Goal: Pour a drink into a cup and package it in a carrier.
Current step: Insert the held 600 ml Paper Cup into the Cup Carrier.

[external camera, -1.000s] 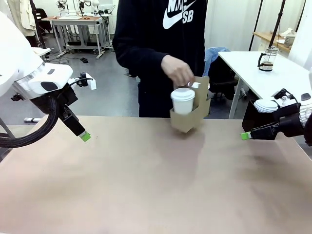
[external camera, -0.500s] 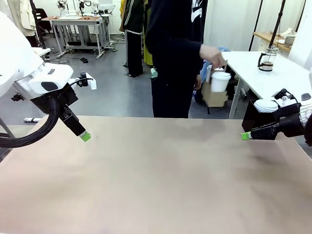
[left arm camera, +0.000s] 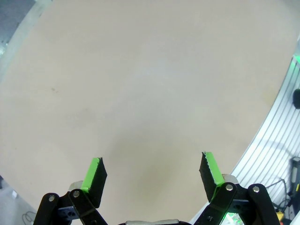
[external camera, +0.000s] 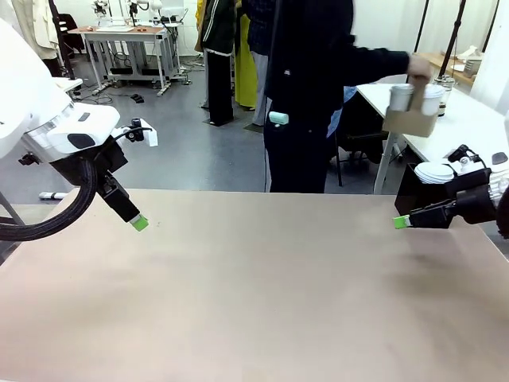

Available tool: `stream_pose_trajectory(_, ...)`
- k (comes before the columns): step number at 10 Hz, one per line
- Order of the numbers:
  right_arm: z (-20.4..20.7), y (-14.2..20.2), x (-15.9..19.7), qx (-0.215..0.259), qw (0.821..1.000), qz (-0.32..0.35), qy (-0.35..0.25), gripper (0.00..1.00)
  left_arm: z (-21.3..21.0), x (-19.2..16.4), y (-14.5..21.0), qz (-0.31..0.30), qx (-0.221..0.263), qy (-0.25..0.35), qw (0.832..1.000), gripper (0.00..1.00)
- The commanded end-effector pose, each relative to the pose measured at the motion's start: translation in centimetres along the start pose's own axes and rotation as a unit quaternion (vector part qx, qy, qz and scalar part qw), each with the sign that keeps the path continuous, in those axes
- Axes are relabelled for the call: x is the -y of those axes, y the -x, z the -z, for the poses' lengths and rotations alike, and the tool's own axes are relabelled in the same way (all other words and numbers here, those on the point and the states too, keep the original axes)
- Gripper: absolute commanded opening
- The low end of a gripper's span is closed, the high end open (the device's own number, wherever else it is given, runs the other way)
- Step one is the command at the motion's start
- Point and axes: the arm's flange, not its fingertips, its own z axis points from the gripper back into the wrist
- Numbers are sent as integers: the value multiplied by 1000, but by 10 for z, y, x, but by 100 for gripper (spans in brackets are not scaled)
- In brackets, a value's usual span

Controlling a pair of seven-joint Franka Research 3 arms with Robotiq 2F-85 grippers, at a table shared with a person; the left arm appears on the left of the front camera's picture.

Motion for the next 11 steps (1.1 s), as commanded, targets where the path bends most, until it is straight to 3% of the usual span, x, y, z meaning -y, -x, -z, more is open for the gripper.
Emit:
stream_pose_trajectory(1,1,0,-1,9,1000,-6,-5,100,1,1,1,-1,-1,-1,1000,100)
stream_pose_trajectory(11,1,0,-1,9,1000,-6,-5,100,1,1,1,-1,-1,-1,1000,100)
